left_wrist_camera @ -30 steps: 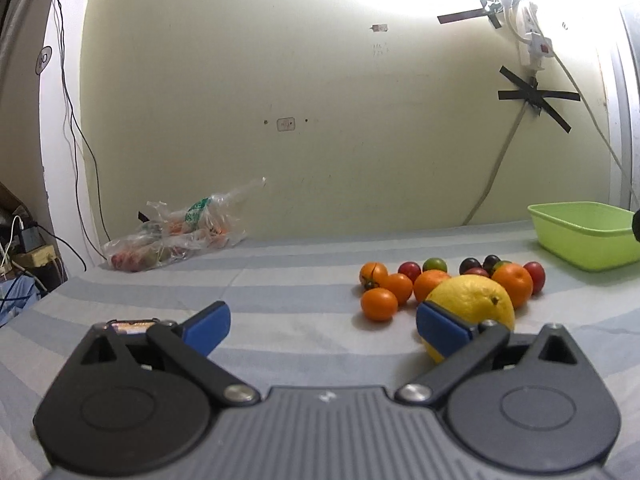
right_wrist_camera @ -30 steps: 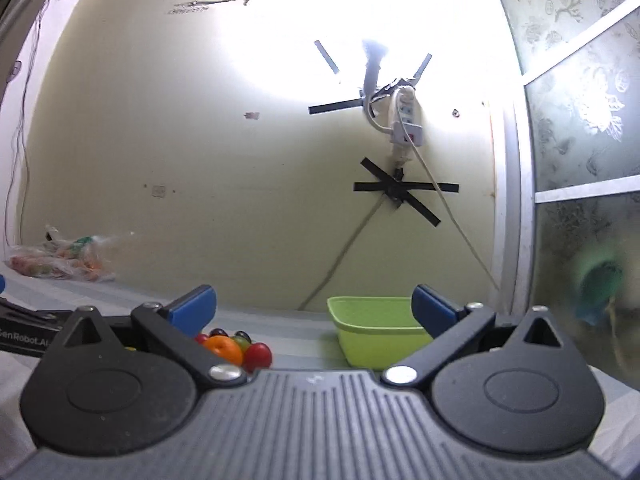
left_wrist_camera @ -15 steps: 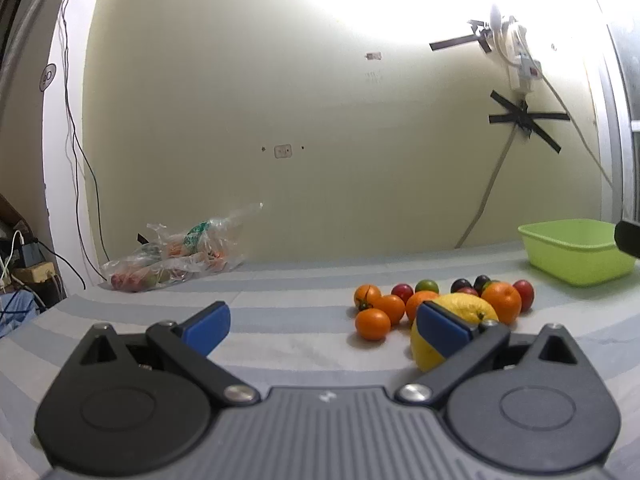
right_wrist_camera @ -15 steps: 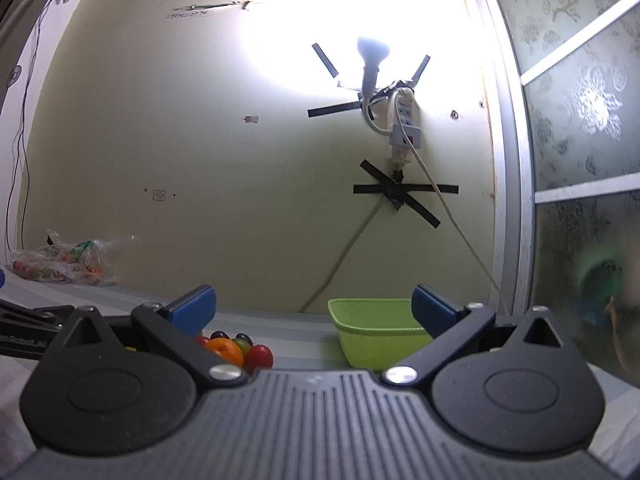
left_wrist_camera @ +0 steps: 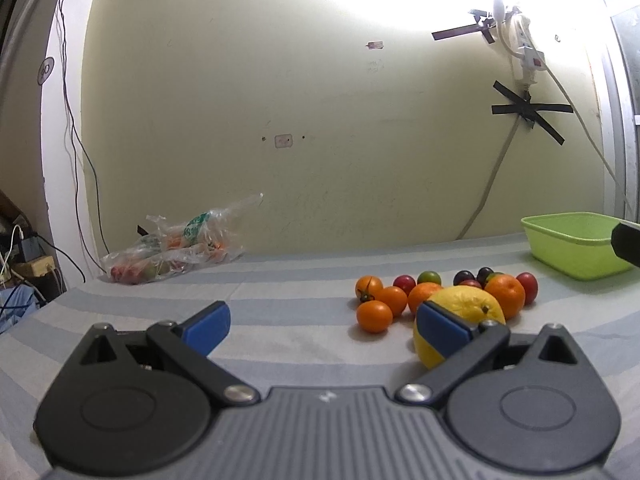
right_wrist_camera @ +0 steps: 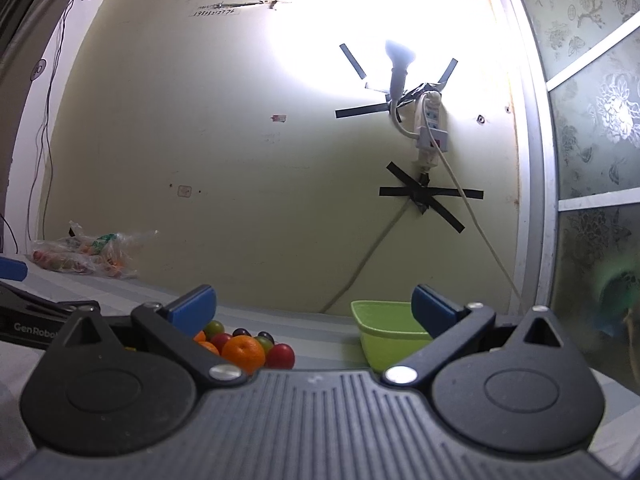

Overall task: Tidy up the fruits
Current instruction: 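Move the right tool toward the yellow grapefruit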

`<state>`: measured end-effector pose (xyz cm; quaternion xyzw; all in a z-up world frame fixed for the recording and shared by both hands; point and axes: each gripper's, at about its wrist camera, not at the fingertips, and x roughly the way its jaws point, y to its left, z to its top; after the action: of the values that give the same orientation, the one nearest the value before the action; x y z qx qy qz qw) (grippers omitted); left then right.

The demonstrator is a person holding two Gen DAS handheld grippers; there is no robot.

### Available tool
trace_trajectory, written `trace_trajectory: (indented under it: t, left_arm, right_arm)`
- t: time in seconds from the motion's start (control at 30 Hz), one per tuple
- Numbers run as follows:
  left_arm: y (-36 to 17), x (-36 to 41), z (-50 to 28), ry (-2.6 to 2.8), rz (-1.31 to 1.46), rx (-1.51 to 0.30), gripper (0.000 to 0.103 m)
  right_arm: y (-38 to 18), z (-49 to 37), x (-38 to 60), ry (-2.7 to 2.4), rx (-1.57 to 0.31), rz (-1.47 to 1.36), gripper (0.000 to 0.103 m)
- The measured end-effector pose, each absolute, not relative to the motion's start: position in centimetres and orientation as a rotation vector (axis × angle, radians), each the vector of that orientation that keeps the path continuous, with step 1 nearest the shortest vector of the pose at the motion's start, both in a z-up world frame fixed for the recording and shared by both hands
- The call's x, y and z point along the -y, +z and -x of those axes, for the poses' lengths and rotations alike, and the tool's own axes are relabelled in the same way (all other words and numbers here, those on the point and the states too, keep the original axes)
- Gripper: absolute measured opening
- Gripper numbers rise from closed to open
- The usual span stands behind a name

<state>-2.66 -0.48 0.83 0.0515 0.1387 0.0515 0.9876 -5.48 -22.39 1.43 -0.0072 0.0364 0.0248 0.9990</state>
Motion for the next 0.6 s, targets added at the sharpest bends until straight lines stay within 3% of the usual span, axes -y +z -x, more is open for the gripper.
trace_trajectory:
  t: [0.6]
  left_arm:
    - [0.7,-3.7,1.1,-0.029,0.133,-0.413,0.103]
  right_arm:
    - [1.6,6.4,22.3,0.192,-0.128,0.053,0.103]
